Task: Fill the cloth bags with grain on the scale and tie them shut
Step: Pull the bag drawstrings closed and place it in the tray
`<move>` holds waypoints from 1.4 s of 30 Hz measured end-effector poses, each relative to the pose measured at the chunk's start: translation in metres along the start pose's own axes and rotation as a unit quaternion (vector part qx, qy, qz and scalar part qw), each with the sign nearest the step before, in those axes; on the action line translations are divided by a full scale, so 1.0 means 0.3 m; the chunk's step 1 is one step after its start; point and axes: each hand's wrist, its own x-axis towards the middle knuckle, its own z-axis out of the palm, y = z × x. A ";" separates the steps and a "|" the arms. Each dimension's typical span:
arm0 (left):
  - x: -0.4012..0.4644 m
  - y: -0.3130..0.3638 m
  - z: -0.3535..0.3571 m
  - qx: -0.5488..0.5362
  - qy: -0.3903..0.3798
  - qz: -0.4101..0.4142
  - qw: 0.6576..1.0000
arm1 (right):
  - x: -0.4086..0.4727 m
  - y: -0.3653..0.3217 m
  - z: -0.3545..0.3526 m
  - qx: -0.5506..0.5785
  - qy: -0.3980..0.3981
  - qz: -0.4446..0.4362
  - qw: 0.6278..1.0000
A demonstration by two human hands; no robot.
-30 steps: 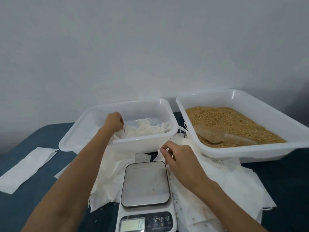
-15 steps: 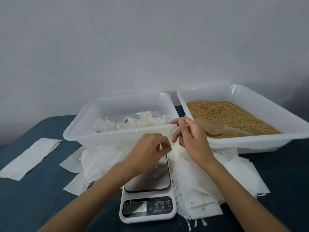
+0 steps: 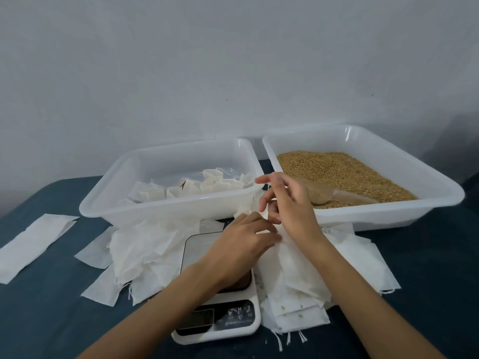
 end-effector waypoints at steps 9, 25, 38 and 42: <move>-0.015 0.015 -0.009 -0.197 -0.024 -0.114 0.973 | 0.002 0.005 -0.001 -0.013 -0.007 -0.005 1.000; -0.109 -0.097 -0.093 -0.474 0.192 -0.371 0.775 | -0.018 0.025 0.016 -0.044 -0.121 0.060 0.990; -0.116 -0.089 -0.097 -0.416 0.250 -0.384 0.786 | -0.031 0.065 0.047 -0.142 -0.023 -0.003 0.990; -0.119 -0.087 -0.100 -0.353 0.276 -0.362 0.817 | -0.061 0.061 0.066 -0.230 0.016 -0.184 0.956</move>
